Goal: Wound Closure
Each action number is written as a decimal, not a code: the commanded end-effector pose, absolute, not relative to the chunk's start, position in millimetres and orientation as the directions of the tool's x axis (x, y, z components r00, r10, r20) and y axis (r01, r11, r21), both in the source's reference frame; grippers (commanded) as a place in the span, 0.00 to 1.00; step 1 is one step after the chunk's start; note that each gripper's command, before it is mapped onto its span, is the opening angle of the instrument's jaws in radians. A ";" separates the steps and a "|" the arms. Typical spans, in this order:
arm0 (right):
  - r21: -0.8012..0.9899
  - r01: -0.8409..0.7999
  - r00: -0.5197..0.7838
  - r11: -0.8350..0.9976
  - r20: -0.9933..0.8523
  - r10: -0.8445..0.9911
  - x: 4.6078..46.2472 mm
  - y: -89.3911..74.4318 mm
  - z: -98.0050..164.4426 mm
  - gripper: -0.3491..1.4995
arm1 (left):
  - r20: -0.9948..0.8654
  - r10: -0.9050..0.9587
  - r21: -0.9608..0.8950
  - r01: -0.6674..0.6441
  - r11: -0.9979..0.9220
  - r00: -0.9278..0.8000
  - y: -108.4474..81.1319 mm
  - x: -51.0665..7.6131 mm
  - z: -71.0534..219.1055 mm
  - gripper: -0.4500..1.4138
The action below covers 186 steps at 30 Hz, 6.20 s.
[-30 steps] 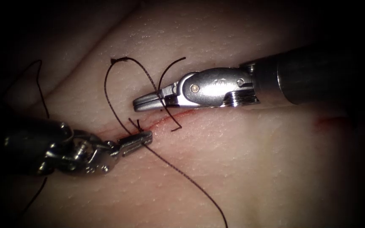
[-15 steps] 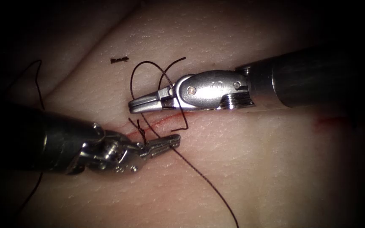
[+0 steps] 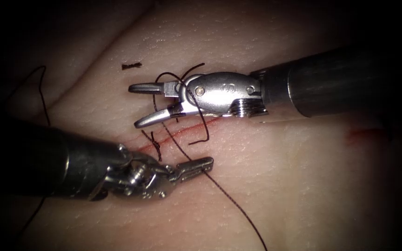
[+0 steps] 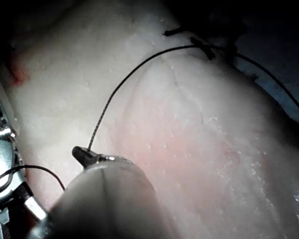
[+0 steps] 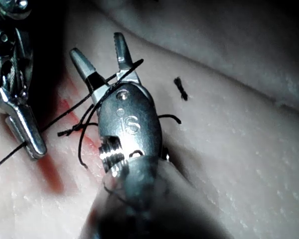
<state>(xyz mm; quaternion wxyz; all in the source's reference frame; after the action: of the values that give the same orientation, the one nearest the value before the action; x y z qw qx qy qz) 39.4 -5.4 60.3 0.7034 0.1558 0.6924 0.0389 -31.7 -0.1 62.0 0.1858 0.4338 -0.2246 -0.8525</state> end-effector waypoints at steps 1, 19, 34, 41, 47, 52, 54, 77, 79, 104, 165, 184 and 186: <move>0.281 0.155 0.046 0.947 -0.960 0.277 40.1 -5.9 60.7 0.71 | -0.661 -0.511 0.541 0.123 -0.832 -0.550 -0.5 -32.1 62.0 0.00; 0.249 0.134 0.238 0.959 -0.948 0.213 39.7 -6.2 61.5 0.76 | -0.628 -0.521 0.487 0.231 -0.842 -0.578 -2.3 -31.3 53.8 0.00; 0.240 0.231 0.286 0.943 -0.943 0.169 39.2 -8.5 62.0 0.74 | -0.619 -0.582 0.509 0.295 -0.808 -0.527 1.2 -28.0 51.8 0.00; 0.233 0.273 0.296 0.934 -0.944 0.149 38.5 -9.5 62.7 0.73 | -0.600 -0.610 0.526 0.320 -0.788 -0.518 3.1 -25.7 49.9 0.00; 0.234 0.316 0.291 0.919 -0.946 0.140 38.2 -10.1 63.0 0.69 | -0.598 -0.617 0.541 0.310 -0.781 -0.511 4.8 -23.8 49.1 0.00; 0.227 0.361 0.284 0.904 -0.951 0.125 38.4 -10.6 63.0 0.69 | -0.588 -0.632 0.577 0.287 -0.765 -0.505 6.9 -23.2 49.6 0.00; 0.235 0.387 0.278 0.892 -0.952 0.130 38.4 -10.8 62.8 0.69 | -0.580 -0.643 0.602 0.268 -0.752 -0.500 8.2 -22.8 49.9 0.00; 0.260 0.492 0.167 0.831 -0.965 0.203 36.3 -10.9 62.6 0.55 | -0.560 -0.700 0.690 0.220 -0.690 -0.442 13.1 -22.0 59.9 0.00; 0.263 0.494 0.146 0.828 -0.965 0.219 36.0 -10.8 62.5 0.55 | -0.558 -0.704 0.693 0.221 -0.686 -0.439 13.1 -21.7 60.5 0.00; 0.303 0.495 -0.035 0.814 -0.929 0.368 33.9 -9.3 63.0 0.44 | -0.535 -0.735 0.710 0.250 -0.658 -0.416 10.5 -21.1 65.7 0.00; 0.464 0.459 -0.125 0.758 -0.810 0.573 33.6 -8.2 62.7 0.65 | -0.491 -0.712 0.750 0.172 -0.639 -0.502 5.4 -24.3 70.2 0.00; 0.541 0.281 -0.157 0.793 -0.789 0.594 31.5 -5.0 65.0 0.65 | -0.517 -0.684 0.726 0.158 -0.669 -0.515 0.5 -23.2 68.0 0.00; 0.548 0.257 -0.154 0.796 -0.790 0.594 31.4 -4.7 65.3 0.64 | -0.519 -0.677 0.722 0.156 -0.674 -0.521 0.0 -23.4 67.5 0.00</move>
<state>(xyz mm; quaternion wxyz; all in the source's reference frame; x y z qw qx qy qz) 30.7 -4.2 64.6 0.5862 0.2795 0.7451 0.1521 -23.0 0.2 66.6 0.2557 0.4159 -0.3132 -0.8146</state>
